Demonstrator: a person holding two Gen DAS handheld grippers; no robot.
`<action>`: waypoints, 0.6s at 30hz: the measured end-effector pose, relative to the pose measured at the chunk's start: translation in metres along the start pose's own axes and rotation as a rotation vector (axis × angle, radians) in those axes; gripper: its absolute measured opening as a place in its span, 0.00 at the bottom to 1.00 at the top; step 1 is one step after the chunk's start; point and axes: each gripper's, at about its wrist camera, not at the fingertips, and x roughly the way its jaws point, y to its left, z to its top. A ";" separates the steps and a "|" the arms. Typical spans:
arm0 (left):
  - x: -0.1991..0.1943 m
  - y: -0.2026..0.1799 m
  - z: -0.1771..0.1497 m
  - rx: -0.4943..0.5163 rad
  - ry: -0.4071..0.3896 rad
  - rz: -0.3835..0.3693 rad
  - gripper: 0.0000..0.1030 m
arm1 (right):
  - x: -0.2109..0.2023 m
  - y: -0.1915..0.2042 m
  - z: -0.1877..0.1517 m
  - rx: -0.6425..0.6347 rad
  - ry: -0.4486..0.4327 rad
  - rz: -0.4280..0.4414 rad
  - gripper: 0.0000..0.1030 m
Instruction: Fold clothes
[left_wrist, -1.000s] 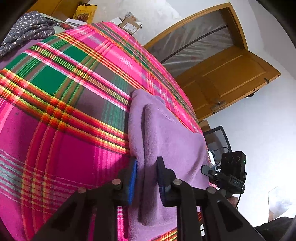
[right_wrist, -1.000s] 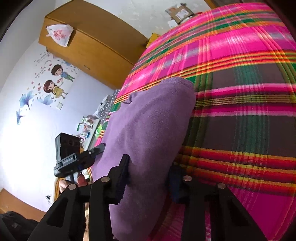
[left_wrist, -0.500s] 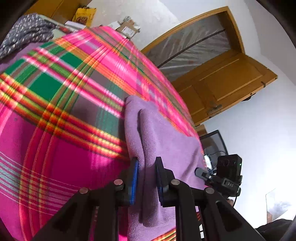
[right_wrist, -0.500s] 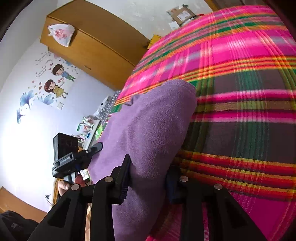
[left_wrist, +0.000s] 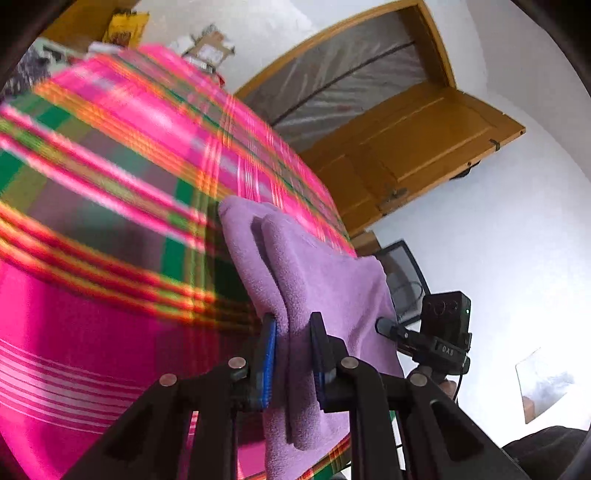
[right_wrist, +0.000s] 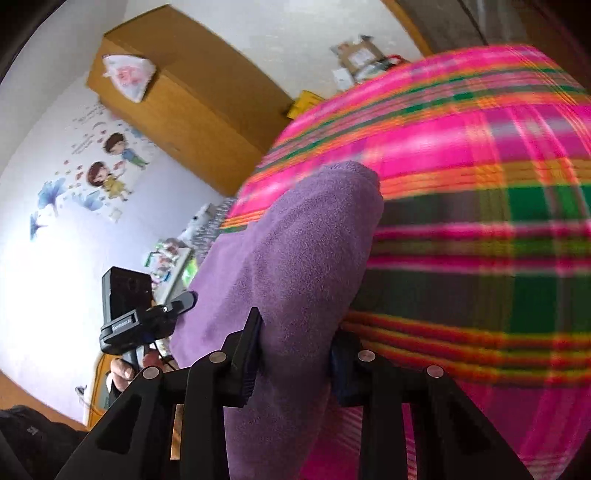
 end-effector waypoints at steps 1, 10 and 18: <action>0.005 0.002 -0.003 -0.005 0.013 0.004 0.17 | 0.000 -0.007 -0.003 0.017 0.011 -0.010 0.32; 0.008 0.006 -0.016 -0.009 0.050 0.055 0.23 | 0.002 -0.029 -0.021 0.097 0.038 -0.003 0.43; 0.019 0.002 -0.018 -0.008 0.078 0.074 0.25 | -0.002 -0.026 -0.029 0.086 0.030 0.007 0.40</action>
